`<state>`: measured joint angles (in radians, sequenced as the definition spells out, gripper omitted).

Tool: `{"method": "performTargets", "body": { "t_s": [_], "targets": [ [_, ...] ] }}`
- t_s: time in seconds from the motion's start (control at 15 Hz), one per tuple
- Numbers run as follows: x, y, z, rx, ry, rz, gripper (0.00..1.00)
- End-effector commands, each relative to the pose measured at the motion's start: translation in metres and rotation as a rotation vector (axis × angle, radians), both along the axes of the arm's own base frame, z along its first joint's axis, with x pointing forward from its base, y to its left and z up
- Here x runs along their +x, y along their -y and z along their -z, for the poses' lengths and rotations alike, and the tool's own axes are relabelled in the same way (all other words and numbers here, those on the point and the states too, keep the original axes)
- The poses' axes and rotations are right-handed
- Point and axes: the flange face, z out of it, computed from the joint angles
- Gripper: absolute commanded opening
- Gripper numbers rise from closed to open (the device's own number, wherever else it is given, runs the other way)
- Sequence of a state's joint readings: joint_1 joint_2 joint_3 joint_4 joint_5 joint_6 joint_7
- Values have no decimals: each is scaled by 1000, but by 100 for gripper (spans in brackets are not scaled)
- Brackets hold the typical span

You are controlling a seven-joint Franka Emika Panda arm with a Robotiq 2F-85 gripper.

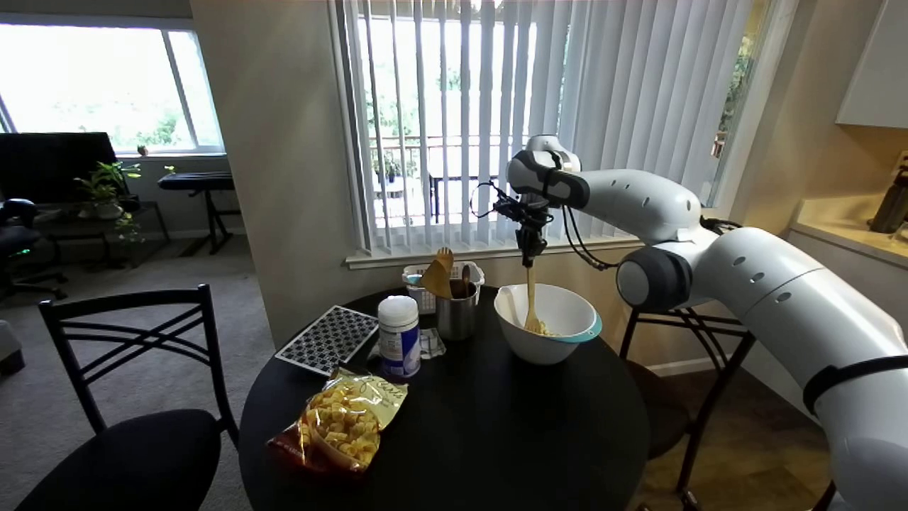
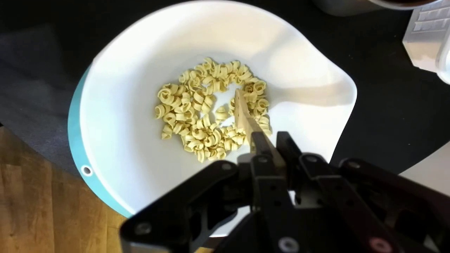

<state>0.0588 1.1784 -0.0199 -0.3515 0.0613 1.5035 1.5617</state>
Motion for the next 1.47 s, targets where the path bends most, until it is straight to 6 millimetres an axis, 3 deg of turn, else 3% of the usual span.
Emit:
{"method": "performTargets", "body": {
  "t_s": [0.0,0.33,0.53,0.93,1.2,1.4],
  "targets": [
    [0,-9,0,-33,5,-34,3],
    [-5,-63,-1,-96,21,-153,3],
    [-13,-107,-10,-159,36,-244,3],
    [-31,-183,5,-239,31,-432,3],
    [-40,-216,11,-299,46,-487,3],
    [-42,-218,16,-311,36,-486,3]
  ]
}}
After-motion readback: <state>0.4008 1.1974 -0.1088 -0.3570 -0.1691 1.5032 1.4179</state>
